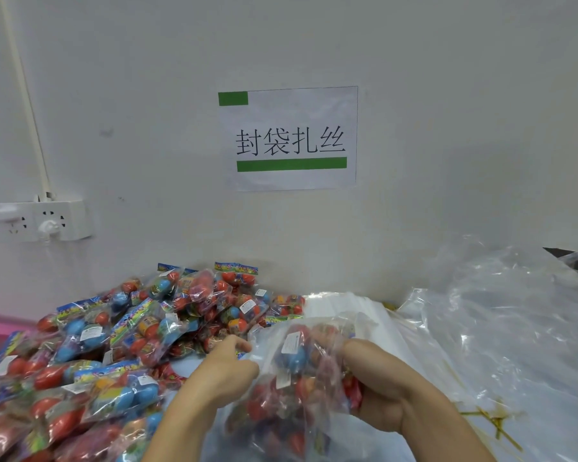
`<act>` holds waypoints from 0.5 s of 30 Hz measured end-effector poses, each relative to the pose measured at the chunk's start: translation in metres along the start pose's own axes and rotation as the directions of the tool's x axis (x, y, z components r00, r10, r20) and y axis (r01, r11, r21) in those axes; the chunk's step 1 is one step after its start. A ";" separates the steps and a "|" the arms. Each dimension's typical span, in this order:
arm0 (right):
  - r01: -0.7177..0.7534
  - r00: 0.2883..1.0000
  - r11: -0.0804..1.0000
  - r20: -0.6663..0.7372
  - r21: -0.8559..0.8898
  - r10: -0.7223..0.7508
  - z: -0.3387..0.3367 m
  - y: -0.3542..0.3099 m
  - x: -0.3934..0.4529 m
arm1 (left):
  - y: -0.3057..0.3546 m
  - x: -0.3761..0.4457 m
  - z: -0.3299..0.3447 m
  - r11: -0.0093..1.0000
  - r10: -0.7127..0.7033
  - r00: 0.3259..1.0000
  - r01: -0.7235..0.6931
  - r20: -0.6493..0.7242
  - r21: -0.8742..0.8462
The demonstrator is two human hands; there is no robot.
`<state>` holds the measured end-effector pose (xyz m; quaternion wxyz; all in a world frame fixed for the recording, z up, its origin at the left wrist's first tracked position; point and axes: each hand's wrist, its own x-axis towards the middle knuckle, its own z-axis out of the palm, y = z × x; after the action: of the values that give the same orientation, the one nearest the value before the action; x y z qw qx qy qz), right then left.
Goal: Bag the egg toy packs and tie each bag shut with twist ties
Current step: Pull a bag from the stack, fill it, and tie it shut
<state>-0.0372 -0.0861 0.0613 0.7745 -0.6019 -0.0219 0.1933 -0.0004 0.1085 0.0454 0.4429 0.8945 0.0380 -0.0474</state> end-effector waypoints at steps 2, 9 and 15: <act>0.011 1.000 0.999 -0.025 0.036 -0.010 -0.004 0.001 0.002 | 0.002 -0.004 0.000 0.999 -0.037 0.997 0.037 0.066 0.003; 0.008 1.000 0.995 0.009 0.098 -0.009 0.000 0.001 0.000 | 0.000 -0.004 -0.001 0.976 -0.141 0.985 0.122 0.095 0.177; -0.014 0.998 0.996 0.059 0.094 0.008 0.002 0.000 -0.001 | -0.005 0.001 0.003 0.959 -0.218 0.968 0.188 0.126 0.211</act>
<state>-0.0384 -0.0846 0.0616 0.7999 -0.5589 -0.0322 0.2161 -0.0002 0.1087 0.0396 0.3463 0.9194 0.0919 -0.1625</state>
